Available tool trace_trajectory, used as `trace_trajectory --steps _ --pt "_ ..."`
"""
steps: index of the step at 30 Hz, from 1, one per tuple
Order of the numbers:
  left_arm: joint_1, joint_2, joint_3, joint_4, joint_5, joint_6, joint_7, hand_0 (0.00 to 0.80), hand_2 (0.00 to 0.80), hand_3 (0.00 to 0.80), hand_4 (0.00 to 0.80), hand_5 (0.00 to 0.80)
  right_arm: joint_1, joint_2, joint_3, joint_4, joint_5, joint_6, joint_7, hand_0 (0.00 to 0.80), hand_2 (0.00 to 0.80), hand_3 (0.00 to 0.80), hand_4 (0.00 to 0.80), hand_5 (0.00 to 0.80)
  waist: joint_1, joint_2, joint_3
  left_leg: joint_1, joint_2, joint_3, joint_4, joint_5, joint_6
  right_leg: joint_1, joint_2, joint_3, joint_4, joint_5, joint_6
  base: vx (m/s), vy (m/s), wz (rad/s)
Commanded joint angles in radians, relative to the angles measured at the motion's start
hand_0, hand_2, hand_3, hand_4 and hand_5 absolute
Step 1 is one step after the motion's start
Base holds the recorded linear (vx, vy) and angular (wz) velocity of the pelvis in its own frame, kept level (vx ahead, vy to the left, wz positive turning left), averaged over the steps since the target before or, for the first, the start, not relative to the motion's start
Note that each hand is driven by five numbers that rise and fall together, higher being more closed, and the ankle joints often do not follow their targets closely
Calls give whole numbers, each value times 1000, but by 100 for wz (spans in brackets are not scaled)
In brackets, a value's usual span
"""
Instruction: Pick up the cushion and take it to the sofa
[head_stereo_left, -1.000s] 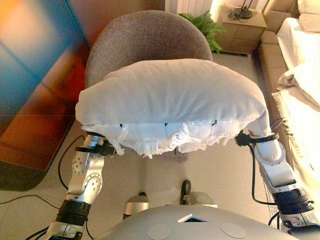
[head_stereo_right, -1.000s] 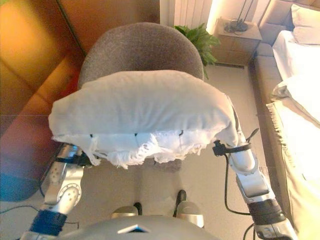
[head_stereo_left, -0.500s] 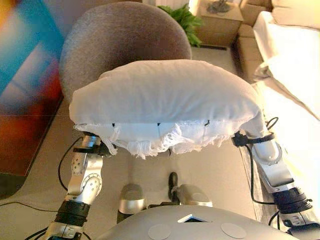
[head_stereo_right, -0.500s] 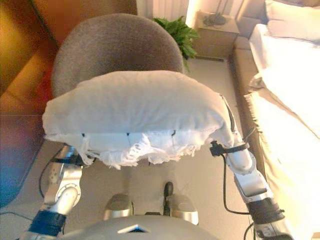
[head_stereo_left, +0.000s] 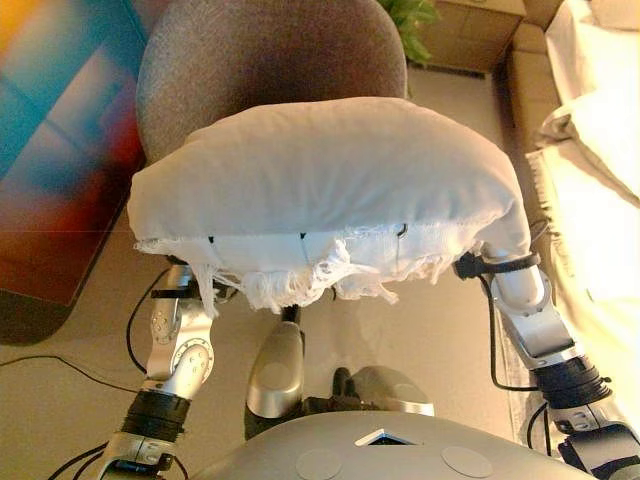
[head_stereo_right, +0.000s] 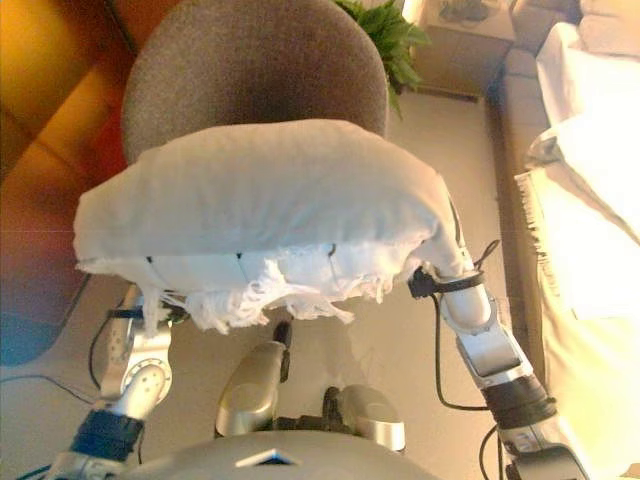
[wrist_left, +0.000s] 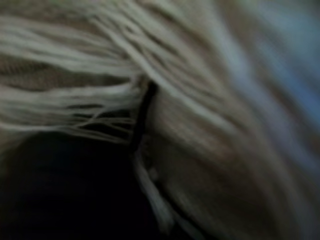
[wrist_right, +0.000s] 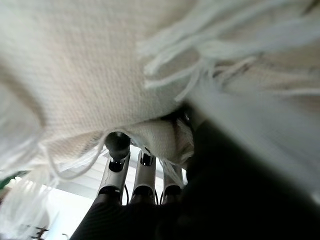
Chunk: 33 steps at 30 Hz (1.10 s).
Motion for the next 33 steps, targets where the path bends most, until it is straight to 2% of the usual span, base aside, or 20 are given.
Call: trace_trajectory --steps 1,2,4,6,8,9,11,13,14,17,18,21,22,24,26,28,29,32,33 --pt "-89 9 -99 -166 41 -67 -51 800 800 800 800 800 -38 -2 59 -158 14 -110 13 800 800 800 800 800 -12 -55 -125 35 -34 84 -221 233 27 146 -82 -144 94 115 139 924 330 -31" --pt "-91 14 -93 -172 41 -63 -40 800 800 800 800 800 -44 -3 55 -158 30 -107 17 800 800 800 800 800 -6 -65 -131 45 -47 74 -192 228 40 156 -107 -140 116 166 164 932 309 -52" --pt "-90 19 -69 -181 54 -58 -52 800 800 800 800 800 -48 1 49 -159 23 -110 14 800 800 800 800 800 5 -86 -154 45 -86 55 -98 188 72 171 -131 -125 152 240 184 844 225 -68" --pt "-85 28 -73 -181 49 -58 -63 800 800 800 800 800 -43 14 54 -162 -13 -110 -21 800 800 800 800 800 14 -108 -173 41 -120 34 -46 153 103 172 -112 -86 177 331 197 722 101 -20" --pt "-103 23 -79 -159 39 -35 -75 800 800 800 800 800 -52 31 68 -141 -46 -95 -69 800 800 800 800 800 19 -119 -188 61 -139 35 -46 136 115 150 -102 -87 153 372 203 605 50 30" --pt "-109 21 -77 -149 33 -25 -89 800 800 800 800 800 -54 43 68 -137 -45 -88 -75 800 800 800 800 800 16 -118 -195 81 -146 42 -57 135 118 124 -103 -103 95 379 203 506 37 29" --pt "-100 22 -62 -150 36 -16 -109 800 800 800 800 800 -45 54 53 -143 -35 -84 -54 800 800 800 800 800 3 -113 -197 125 -153 49 -86 140 115 70 -117 -143 -40 374 196 463 18 20" --pt "-88 15 -47 -161 41 -10 -112 800 800 800 800 800 -26 57 37 -152 -29 -95 -26 800 800 800 800 800 -19 -93 -190 179 -144 34 -114 139 103 -9 -117 -168 -180 356 168 398 -9 13" --pt "-87 11 -46 -163 45 -11 -107 800 800 800 800 800 -15 52 32 -152 -30 -110 -18 800 800 800 800 800 -37 -78 -182 217 -135 14 -128 129 99 -69 -117 -165 -240 364 151 304 -37 21" --pt "-100 4 -53 -171 53 -11 -100 800 800 800 800 800 -38 32 33 -135 -32 -115 -38 800 800 800 800 800 -71 -61 -155 299 -113 -20 -163 85 96 -172 -131 -109 -324 429 162 228 -105 36" --pt "-107 3 -56 -175 56 -5 -91 800 800 800 800 800 -57 30 34 -123 -25 -107 -42 800 800 800 800 800 -74 -60 -151 318 -106 -28 -174 70 97 -179 -133 -100 -332 436 164 219 -179 74" --pt "-113 -3 -59 -158 50 -5 -73 800 800 800 800 800 -90 24 19 -92 29 -94 -6 800 800 800 800 800 -65 -74 -169 353 -101 -49 -198 52 98 -118 -138 -120 -409 439 156 246 -199 71" --pt "-104 -18 -64 -149 30 0 -44 800 800 800 800 800 -98 22 21 -102 51 -68 8 800 800 800 800 800 -57 -85 -188 361 -98 -44 -178 38 91 -84 -138 -131 -440 445 153 267 -204 49" --pt "-91 -29 -65 -132 67 -29 -32 800 800 800 800 800 -114 16 43 -111 62 -56 19 800 800 800 800 800 -50 -101 -195 333 -94 -26 -28 19 67 -60 -145 -137 -457 443 134 199 -157 54" --pt "-82 -36 -69 -123 82 -33 -14 800 800 800 800 800 -113 20 67 -110 48 -39 2 800 800 800 800 800 -40 -106 -187 267 -93 -16 99 53 47 -41 -143 -147 -463 442 118 116 -82 23" --pt "-77 -43 -55 -117 83 -22 -11 800 800 800 800 800 -106 26 77 -99 61 -40 2 800 800 800 800 800 -35 -104 -188 267 -86 -6 71 42 48 -25 -145 -169 -467 432 115 155 -2 17" --pt "-67 -48 -45 -110 84 -23 -23 800 800 800 800 800 -89 39 80 -89 59 -52 16 800 800 800 800 800 -34 -96 -194 290 -83 -13 -2 39 50 -18 -145 -181 -471 426 118 190 73 23" --pt "-61 -49 -34 -120 101 -14 -10 800 800 800 800 800 -59 45 72 -103 45 -50 37 800 800 800 800 800 -34 -77 -198 307 -81 -35 -96 62 45 -8 -141 -180 -474 411 121 121 94 1" --pt "-70 -49 -35 -114 107 -8 10 800 800 800 800 800 -67 41 74 -97 50 -43 36 800 800 800 800 800 -37 -77 -200 317 -85 -35 -113 48 50 -11 -147 -180 -474 406 125 70 101 -7"
